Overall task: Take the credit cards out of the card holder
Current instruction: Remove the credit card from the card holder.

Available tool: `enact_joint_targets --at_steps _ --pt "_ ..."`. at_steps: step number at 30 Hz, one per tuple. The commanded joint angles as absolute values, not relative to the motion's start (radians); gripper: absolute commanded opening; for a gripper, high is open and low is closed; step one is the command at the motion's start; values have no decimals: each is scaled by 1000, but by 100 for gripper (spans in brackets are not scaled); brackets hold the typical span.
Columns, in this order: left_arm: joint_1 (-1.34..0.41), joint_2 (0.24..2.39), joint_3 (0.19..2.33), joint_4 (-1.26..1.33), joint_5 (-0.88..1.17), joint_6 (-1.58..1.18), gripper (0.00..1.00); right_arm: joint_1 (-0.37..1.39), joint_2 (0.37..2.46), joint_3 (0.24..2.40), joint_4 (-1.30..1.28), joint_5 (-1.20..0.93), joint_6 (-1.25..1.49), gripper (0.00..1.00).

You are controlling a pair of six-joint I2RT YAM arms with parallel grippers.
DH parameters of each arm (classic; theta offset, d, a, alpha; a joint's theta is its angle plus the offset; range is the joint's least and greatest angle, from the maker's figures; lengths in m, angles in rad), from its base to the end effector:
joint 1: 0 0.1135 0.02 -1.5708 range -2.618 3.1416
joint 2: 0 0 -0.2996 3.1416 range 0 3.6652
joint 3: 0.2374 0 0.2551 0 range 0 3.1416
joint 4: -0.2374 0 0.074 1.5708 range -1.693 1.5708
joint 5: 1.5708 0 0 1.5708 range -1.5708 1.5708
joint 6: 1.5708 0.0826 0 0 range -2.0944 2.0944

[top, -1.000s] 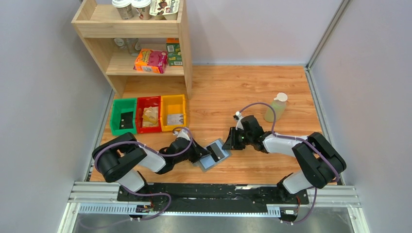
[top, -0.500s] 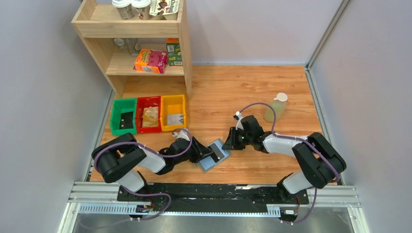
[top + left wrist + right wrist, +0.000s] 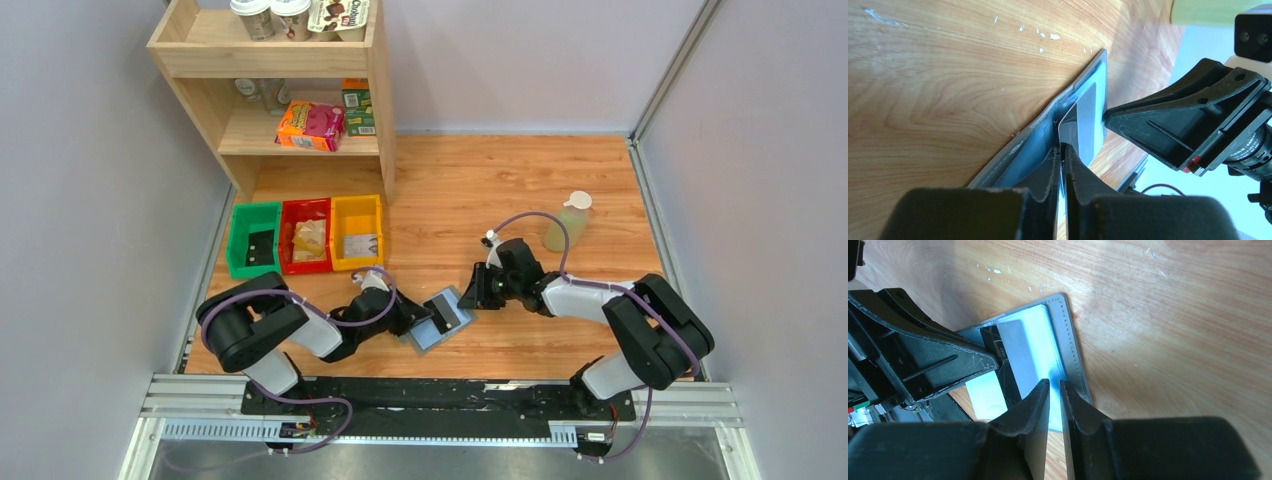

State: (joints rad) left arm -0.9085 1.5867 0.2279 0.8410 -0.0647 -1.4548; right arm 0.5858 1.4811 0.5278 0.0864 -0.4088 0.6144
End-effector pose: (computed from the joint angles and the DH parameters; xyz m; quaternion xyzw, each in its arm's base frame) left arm 0.1712 -0.2108 0.1059 -0.2488 0.8277 -0.4541 0.2164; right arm 0.2173 0.1836 0.1303 -0.0568 0.9201 0.3479 0.1710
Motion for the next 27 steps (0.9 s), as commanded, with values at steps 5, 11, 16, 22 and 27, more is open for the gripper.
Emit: enact_joint_targets --at_steps 5,11,16,22,27 --pt "-911 1513 157 809 -167 -1404 0 591 1479 499 18 -359 597 21" --pt "-911 1373 132 669 -170 -1384 0 591 1465 511 3 -351 589 22" --pt "-911 1206 172 426 -181 -1306 0 591 1448 534 -46 -338 574 23" --pt "-910 979 215 194 -218 -1175 0 591 1373 578 -120 -315 529 39" --pt "-910 908 215 155 -222 -1125 0 595 1302 620 -178 -310 494 48"
